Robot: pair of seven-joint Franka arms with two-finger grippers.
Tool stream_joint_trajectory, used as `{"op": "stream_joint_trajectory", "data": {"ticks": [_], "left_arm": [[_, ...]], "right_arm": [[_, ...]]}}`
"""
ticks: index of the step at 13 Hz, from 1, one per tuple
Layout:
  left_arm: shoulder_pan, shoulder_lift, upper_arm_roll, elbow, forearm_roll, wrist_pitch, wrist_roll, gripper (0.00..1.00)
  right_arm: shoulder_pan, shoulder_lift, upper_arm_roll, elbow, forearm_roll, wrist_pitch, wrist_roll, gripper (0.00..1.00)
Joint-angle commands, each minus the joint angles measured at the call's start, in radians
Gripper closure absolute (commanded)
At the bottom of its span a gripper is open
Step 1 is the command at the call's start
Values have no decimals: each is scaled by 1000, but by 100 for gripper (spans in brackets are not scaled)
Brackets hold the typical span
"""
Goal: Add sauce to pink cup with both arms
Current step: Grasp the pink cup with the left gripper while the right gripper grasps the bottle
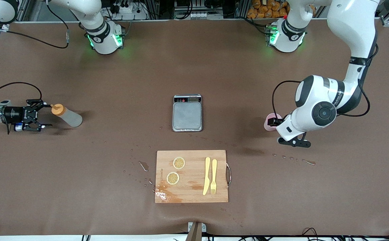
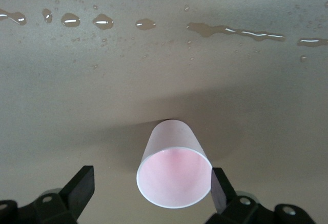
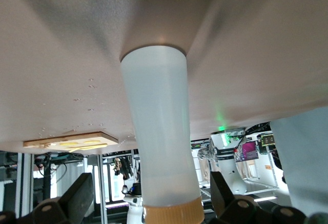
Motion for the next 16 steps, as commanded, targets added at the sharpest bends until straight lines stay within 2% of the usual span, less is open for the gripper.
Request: {"op": "stream_joint_trajectory", "data": {"ticks": [1, 9, 15, 16], "left_arm": [[20, -5, -3, -42, 29, 17, -21, 0], [60, 49, 2, -39, 28, 5, 4, 0], [25, 83, 2, -27, 28, 6, -15, 0], [23, 84, 0, -27, 28, 8, -16, 4]], "right_arm": [[-18, 54, 17, 21, 8, -23, -84, 0], [-8, 102, 17, 12, 3, -23, -156, 0], [48, 108, 17, -2, 5, -20, -153, 0], [44, 108, 17, 0, 5, -20, -155, 6]]}}
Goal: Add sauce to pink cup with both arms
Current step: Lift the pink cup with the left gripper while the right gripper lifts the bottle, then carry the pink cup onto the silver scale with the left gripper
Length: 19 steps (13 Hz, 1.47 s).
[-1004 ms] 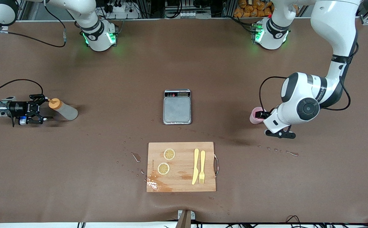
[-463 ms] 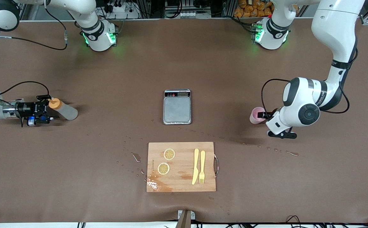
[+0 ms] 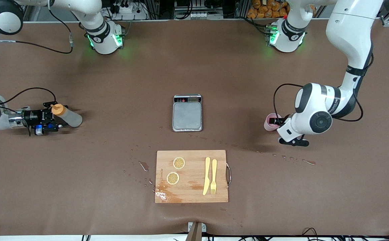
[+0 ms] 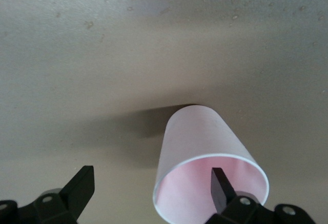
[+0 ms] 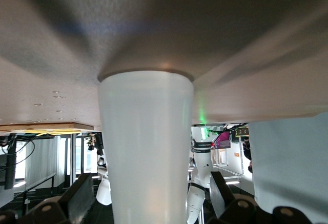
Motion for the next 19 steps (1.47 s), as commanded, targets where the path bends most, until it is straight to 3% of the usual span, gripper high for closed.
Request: {"op": "stream_joint_trajectory", "data": {"ticks": [1, 2, 3, 4, 7, 9, 15, 19], "left_arm": [[-2, 11, -2, 12, 26, 5, -17, 27], [2, 17, -3, 14, 26, 5, -17, 60], [-1, 20, -3, 14, 26, 5, -17, 93], [-4, 20, -3, 14, 26, 5, -17, 100], [-4, 22, -3, 17, 26, 5, -17, 100], [-4, 20, -3, 17, 26, 6, -17, 100], [1, -59, -13, 58, 12, -1, -23, 100], [5, -121, -77, 70, 6, -14, -136, 100]], "right_arm": [[-3, 4, 0, 2, 5, -4, -7, 19], [-5, 4, 0, 2, 5, -4, -7, 36], [-6, 4, 0, 2, 4, -5, -9, 44], [-11, 4, 0, 3, 4, -6, -9, 50], [-11, 2, 0, 9, 5, -7, -6, 68], [-5, -5, 0, 12, 5, -7, 5, 63], [55, -61, 13, 35, 19, -9, 132, 64], [112, -123, 17, 35, 34, -6, 226, 65]]}}
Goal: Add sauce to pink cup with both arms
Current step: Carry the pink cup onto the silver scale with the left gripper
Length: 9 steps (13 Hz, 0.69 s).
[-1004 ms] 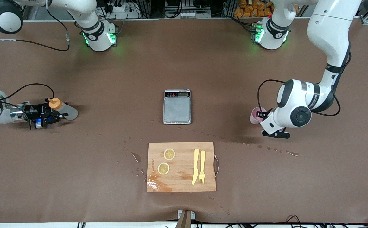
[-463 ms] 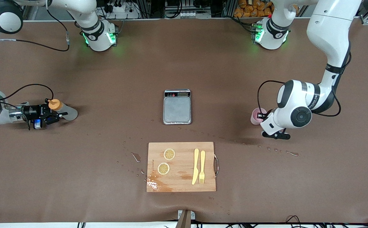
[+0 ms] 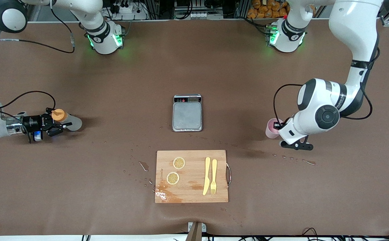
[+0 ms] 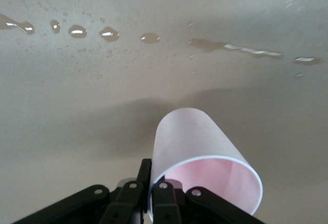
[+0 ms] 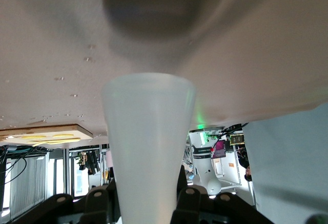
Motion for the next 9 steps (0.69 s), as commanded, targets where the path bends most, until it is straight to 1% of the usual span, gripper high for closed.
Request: {"op": "stream_joint_trajectory", "data": {"ticks": [1, 5, 7, 9], "left_arm": [[5, -51, -55, 6, -3, -14, -128, 100], [-7, -36, -183, 68, -75, -14, -358, 100], [-27, -15, -243, 118, -106, -14, -470, 100], [-82, 7, -263, 154, -120, -13, -585, 100]], "right_arm": [[39, -78, 0, -16, 29, -9, 85, 65], [82, -140, -2, -16, 31, 4, 163, 66], [121, -192, -5, -17, 31, 17, 226, 67], [140, -216, -5, -20, 29, 28, 285, 67]]}}
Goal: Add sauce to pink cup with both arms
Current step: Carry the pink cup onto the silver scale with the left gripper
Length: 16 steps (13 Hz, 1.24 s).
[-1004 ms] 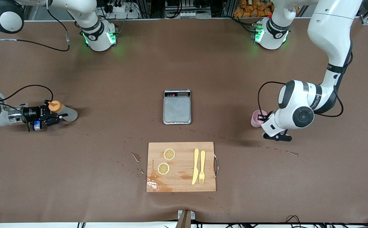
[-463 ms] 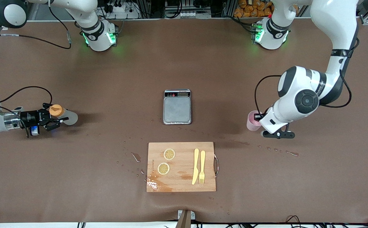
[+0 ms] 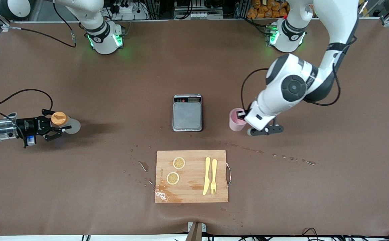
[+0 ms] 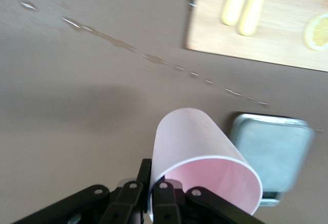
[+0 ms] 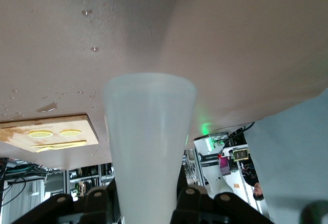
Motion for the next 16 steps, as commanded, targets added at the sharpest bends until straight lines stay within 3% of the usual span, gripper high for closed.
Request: {"op": "stream_joint_trajectory", "data": {"ticks": [1, 4, 10, 16], "left_arm": [[-82, 70, -11, 100, -26, -8, -162, 100], [-197, 173, -7, 189, -12, 1, -319, 100], [-347, 350, 45, 304, 2, 39, -374, 100], [-420, 384, 96, 314, 14, 50, -354, 100]], "right_arm": [[29, -68, -7, -26, 21, 5, 78, 68], [63, -107, -10, -26, 15, 24, 157, 68], [120, -145, -10, -30, 7, 56, 256, 69], [218, -179, -13, -36, -45, 148, 376, 69]]}}
